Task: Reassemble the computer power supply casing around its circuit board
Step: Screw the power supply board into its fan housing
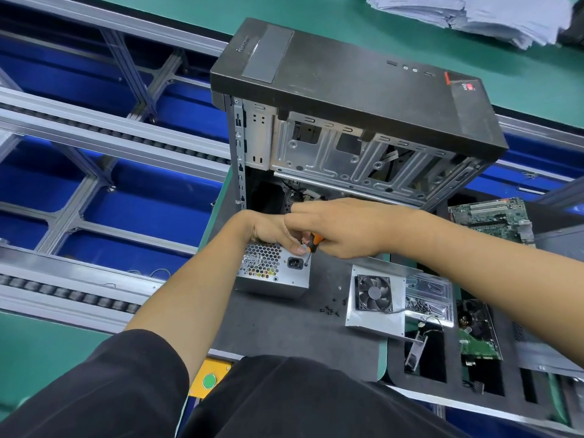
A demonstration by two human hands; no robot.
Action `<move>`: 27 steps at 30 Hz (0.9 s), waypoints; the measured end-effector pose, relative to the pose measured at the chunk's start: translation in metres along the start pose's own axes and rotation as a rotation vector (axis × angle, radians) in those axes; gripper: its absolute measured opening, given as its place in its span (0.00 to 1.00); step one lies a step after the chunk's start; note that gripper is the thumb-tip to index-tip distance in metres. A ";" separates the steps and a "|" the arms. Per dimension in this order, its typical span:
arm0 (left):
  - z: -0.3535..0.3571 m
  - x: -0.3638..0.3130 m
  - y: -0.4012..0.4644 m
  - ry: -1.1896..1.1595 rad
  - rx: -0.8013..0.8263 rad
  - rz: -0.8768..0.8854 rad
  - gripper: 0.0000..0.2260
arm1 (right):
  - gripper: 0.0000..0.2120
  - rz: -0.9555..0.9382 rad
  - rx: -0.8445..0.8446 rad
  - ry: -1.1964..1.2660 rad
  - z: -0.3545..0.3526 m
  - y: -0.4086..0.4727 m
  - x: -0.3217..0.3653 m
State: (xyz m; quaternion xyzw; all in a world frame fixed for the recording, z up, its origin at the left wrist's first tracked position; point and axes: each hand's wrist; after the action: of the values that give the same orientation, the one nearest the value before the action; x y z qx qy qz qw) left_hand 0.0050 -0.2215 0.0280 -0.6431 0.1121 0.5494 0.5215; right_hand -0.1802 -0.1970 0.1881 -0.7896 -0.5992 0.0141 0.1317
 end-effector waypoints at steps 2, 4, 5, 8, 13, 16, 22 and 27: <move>0.000 0.002 0.002 0.007 -0.008 0.004 0.09 | 0.10 0.021 0.018 -0.014 0.000 0.002 0.001; 0.001 0.003 0.002 0.011 -0.021 0.007 0.07 | 0.07 0.065 0.017 -0.167 0.001 0.005 -0.001; 0.002 0.002 0.000 0.000 -0.003 0.015 0.02 | 0.06 0.085 0.013 -0.243 0.003 0.005 -0.001; 0.004 0.000 0.000 -0.022 -0.003 0.020 0.06 | 0.05 0.069 -0.022 -0.230 0.004 0.003 0.001; 0.006 -0.006 -0.002 -0.008 0.045 0.005 0.15 | 0.10 -0.018 0.029 -0.055 -0.001 0.004 0.001; 0.004 -0.004 -0.001 0.010 0.020 -0.011 0.06 | 0.08 0.024 0.004 -0.167 0.001 0.004 0.000; 0.008 -0.012 -0.005 0.012 -0.014 -0.032 0.03 | 0.07 0.088 -0.020 -0.087 0.003 0.001 0.003; 0.011 -0.024 -0.005 0.139 -0.019 -0.104 0.10 | 0.07 -0.007 0.048 -0.012 -0.002 0.000 0.004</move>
State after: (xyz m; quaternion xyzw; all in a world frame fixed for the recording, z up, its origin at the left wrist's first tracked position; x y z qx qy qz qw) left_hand -0.0072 -0.2208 0.0525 -0.6896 0.1092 0.4766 0.5342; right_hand -0.1787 -0.1932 0.1907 -0.7840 -0.6021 0.0329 0.1471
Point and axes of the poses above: each hand's wrist, its own y-axis towards the middle knuckle, its own z-axis out of the palm, x = y × z, and after that the axes turned 12 degrees about -y, right-handed
